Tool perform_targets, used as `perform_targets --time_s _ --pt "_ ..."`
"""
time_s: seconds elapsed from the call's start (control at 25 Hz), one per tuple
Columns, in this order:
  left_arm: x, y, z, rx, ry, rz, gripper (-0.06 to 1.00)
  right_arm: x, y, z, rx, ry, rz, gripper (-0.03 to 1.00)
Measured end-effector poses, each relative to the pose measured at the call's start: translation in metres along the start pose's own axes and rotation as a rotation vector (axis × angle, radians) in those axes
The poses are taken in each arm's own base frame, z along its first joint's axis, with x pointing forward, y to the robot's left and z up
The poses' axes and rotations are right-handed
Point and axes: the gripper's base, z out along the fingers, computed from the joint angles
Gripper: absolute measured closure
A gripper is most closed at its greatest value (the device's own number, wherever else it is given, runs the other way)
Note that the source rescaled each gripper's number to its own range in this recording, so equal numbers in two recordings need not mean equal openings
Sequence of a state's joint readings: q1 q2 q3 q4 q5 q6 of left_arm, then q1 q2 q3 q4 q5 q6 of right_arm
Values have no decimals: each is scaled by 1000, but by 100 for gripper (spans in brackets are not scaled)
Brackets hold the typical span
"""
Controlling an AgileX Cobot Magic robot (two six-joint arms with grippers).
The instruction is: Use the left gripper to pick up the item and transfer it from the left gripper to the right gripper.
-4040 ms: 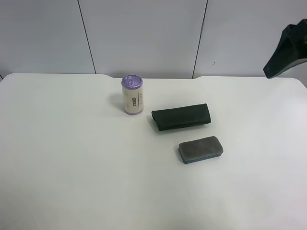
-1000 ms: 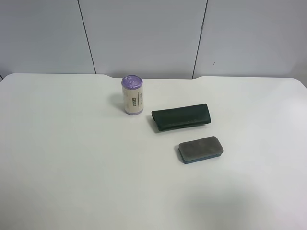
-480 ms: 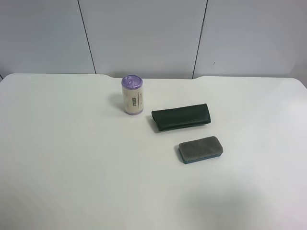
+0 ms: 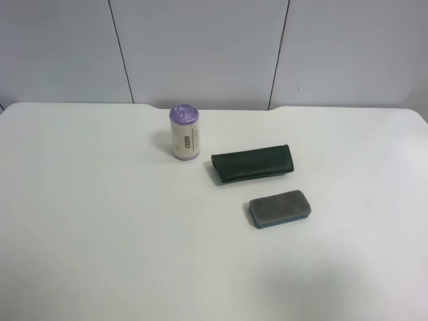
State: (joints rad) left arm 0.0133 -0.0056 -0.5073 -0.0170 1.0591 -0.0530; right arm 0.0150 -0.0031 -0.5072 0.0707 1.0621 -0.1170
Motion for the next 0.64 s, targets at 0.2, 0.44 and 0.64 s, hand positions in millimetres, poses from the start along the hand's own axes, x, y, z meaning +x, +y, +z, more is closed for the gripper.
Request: perform_targets --time_s 0.2,0.44,0.64 --pt "0 0 0 0 0 0 -6 0 0 0 0 0 0 -3" --pt "0 0 0 0 0 0 -6 0 0 0 0 0 0 -3" --pt "0 0 0 0 0 0 -6 0 0 0 0 0 0 -3"
